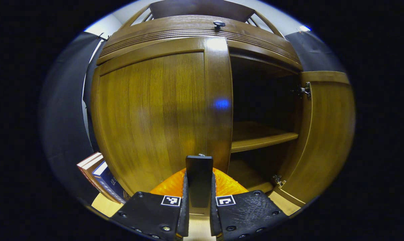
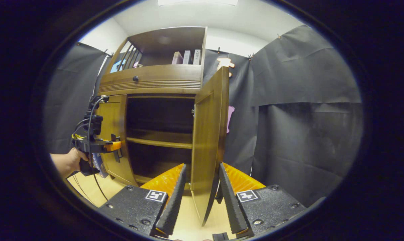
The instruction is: Open the right door of the double-door shoe cabinet with the right hand, and open the left door with the left hand.
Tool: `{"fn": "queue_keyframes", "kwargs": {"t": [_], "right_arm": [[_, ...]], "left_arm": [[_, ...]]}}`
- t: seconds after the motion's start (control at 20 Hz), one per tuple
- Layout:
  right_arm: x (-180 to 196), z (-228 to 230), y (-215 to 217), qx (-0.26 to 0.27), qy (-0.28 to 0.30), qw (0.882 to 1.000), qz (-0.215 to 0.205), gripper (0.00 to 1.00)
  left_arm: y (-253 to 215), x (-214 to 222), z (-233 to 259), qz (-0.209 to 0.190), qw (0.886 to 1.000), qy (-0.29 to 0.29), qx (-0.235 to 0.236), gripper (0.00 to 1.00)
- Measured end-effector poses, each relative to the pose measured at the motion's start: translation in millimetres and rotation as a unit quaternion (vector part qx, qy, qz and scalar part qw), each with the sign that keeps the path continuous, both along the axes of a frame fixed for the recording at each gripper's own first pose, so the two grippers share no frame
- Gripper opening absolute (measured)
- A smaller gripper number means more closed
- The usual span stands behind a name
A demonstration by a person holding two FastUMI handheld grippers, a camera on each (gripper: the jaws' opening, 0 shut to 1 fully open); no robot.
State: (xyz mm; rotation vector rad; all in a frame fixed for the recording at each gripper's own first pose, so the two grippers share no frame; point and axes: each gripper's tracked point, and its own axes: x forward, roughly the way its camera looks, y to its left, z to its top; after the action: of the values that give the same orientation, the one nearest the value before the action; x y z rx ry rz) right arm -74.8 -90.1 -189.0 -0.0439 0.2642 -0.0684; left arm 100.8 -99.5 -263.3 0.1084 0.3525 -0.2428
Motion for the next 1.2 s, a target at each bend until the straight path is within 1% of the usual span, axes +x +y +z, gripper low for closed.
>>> {"fn": "queue_keyframes", "kwargs": {"t": [0.05,0.2,0.25,0.45,0.6,0.65,0.7,0.75,0.8,1.05,1.1,1.15,1.2], "right_arm": [[0.2,-0.5,0.1,0.002,0.0,1.0,-0.001,0.65],[0.5,0.7,2.0,0.013,-0.007,1.0,-0.005,0.65],[0.4,-0.7,5.1,0.015,-0.01,1.0,0.0,0.65],[-5.1,-14.5,16.6,0.023,0.008,1.0,0.012,0.65],[-4.6,-11.1,27.1,0.03,0.008,0.999,0.024,0.65],[-4.1,-9.2,32.0,0.029,0.006,0.999,0.03,0.68],[-3.1,-10.2,36.2,0.027,0.007,0.999,0.035,0.65],[-2.3,-11.8,40.3,0.026,0.009,0.999,0.04,0.68],[-1.7,-12.6,44.0,0.025,0.01,0.999,0.044,0.65],[7.1,-14.1,64.4,0.025,0.014,0.997,0.068,0.65],[8.6,-14.7,69.7,0.026,0.016,0.997,0.074,0.68],[10.4,-15.0,74.4,0.026,0.017,0.996,0.078,0.68],[11.6,-15.3,78.8,0.027,0.018,0.996,0.084,0.65]], "left_arm": [[0.9,-3.8,0.7,0.001,1.0,0.001,0.0,0.24],[7.8,-15.2,3.7,0.003,1.0,0.002,-0.002,0.24],[10.3,-19.2,4.5,0.005,1.0,0.003,-0.003,0.24],[18.1,-33.4,8.1,0.01,1.0,0.006,-0.011,0.24],[25.9,-43.0,10.4,0.016,1.0,0.007,-0.014,0.24],[28.2,-46.4,11.4,0.018,1.0,0.007,-0.016,0.24],[30.9,-50.4,12.5,0.021,1.0,0.008,-0.019,0.24],[34.0,-54.2,13.5,0.024,0.999,0.008,-0.022,0.24],[37.6,-58.1,14.3,0.027,0.999,0.009,-0.024,0.24],[54.9,-76.9,19.4,0.035,0.999,0.01,-0.028,0.24],[59.6,-80.6,20.5,0.038,0.999,0.01,-0.028,0.23],[62.2,-84.1,21.5,0.04,0.999,0.01,-0.028,0.23],[66.5,-87.8,22.6,0.043,0.999,0.009,-0.029,0.23]]}}
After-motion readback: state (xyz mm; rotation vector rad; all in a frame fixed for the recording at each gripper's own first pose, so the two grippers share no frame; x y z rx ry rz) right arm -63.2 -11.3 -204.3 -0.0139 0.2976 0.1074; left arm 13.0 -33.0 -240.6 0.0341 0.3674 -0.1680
